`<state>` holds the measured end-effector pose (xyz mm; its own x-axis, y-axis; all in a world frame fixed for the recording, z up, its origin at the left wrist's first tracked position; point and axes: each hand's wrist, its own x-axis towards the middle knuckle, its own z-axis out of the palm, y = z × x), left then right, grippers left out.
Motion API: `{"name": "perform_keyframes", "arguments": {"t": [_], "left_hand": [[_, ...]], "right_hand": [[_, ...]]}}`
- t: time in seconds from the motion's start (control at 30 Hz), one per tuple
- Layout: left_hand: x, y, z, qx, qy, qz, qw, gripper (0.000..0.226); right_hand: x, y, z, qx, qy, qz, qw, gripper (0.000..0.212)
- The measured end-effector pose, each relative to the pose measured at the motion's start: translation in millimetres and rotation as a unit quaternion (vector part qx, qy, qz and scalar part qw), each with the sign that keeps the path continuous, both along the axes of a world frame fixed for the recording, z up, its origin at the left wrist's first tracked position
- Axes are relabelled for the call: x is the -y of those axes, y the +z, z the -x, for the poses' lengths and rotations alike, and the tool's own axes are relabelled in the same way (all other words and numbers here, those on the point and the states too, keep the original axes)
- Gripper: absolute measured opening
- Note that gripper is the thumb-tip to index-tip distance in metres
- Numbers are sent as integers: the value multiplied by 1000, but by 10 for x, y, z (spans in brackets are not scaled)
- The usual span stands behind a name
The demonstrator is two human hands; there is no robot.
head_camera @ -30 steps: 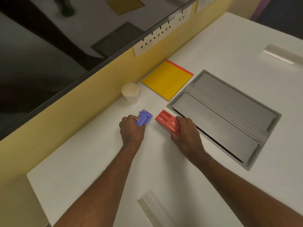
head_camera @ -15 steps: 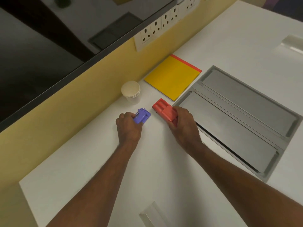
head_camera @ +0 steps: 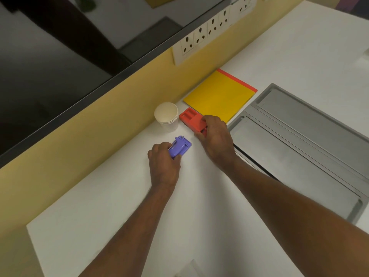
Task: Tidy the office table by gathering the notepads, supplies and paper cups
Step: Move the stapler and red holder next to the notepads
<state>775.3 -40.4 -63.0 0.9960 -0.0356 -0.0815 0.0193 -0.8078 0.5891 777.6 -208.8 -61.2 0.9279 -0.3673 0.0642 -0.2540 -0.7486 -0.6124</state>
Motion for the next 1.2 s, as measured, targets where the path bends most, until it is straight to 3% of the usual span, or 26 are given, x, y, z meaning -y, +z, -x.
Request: {"name": "perform_keyframes", "arguments": {"t": [0.2,0.4,0.63,0.9,1.1,1.2], "left_hand": [[3,-54,38,26,-3,5,1000,35],[14,-71,54,25,-1,11,1000,35],[22,-86,41,25,-4,2,1000,36],[16,-107,46,24,-9,-1,1000,36],[26,-93,51,17,-8,-8,1000,38],[69,-15,164,36,-19,-29,999,50]], "right_hand": [[84,-58,110,-4,13,101,995,57],[97,-81,111,2,38,45,998,55],[106,-80,20,-14,54,47,997,53],[151,-69,63,-17,45,-7,999,65],[237,-12,562,17,25,-43,999,56],[281,28,1019,28,21,-34,999,49]]}}
